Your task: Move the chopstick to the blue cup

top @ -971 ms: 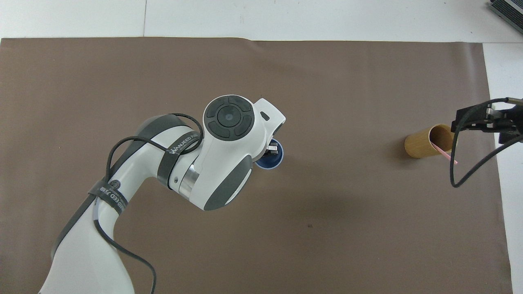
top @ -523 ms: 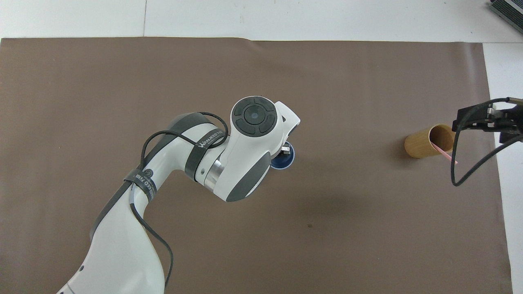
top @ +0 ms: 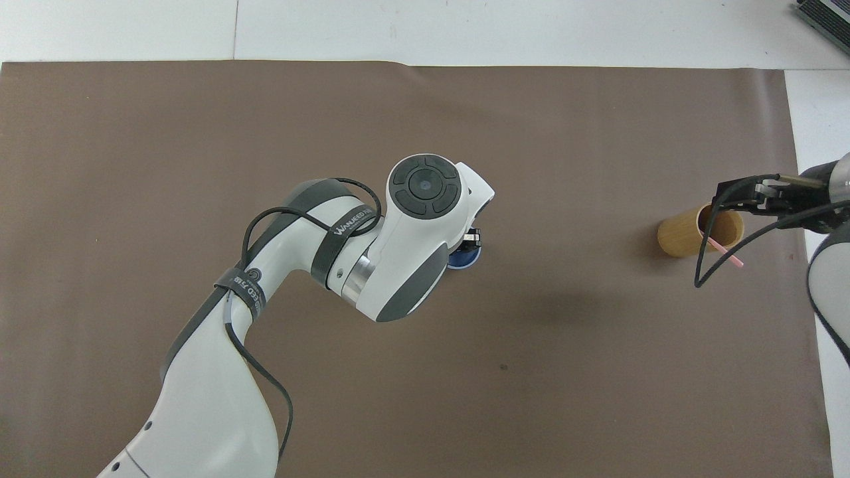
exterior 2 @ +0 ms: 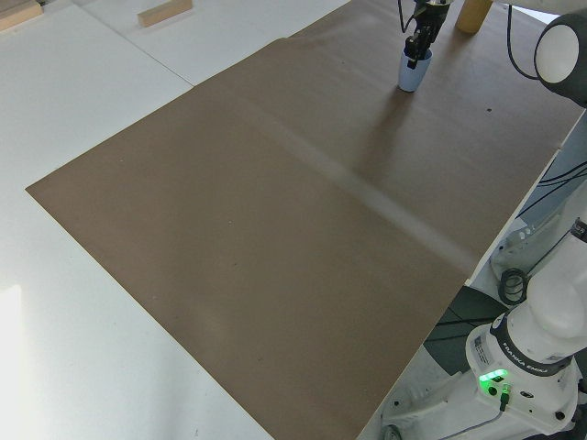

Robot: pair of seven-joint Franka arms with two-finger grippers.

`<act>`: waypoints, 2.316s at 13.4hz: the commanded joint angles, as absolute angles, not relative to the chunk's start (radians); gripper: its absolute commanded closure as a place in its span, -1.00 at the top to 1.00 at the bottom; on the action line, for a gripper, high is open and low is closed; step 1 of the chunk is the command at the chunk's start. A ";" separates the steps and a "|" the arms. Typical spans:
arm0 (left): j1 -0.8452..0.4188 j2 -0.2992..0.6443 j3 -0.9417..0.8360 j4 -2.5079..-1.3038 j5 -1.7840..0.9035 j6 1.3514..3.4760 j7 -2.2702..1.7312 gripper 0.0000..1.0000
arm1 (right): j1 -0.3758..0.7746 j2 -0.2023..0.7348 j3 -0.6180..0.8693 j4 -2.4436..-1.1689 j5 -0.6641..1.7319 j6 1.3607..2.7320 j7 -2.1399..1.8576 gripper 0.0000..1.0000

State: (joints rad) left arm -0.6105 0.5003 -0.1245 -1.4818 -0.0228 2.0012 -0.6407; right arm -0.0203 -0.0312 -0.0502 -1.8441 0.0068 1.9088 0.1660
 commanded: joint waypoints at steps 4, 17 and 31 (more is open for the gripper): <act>-0.510 0.344 -0.103 -1.465 -0.003 1.835 -0.634 1.00 | -0.113 -0.054 -0.048 -2.089 0.017 2.075 -0.063 1.00; -0.008 0.051 -0.101 -1.560 -0.014 1.582 0.098 1.00 | -0.104 -0.048 -0.046 -2.034 0.012 2.013 -0.176 -1.00; 0.003 -0.012 -0.101 -1.534 -0.014 1.505 0.097 1.00 | 0.038 -0.038 0.023 -1.667 0.139 1.630 0.473 -1.00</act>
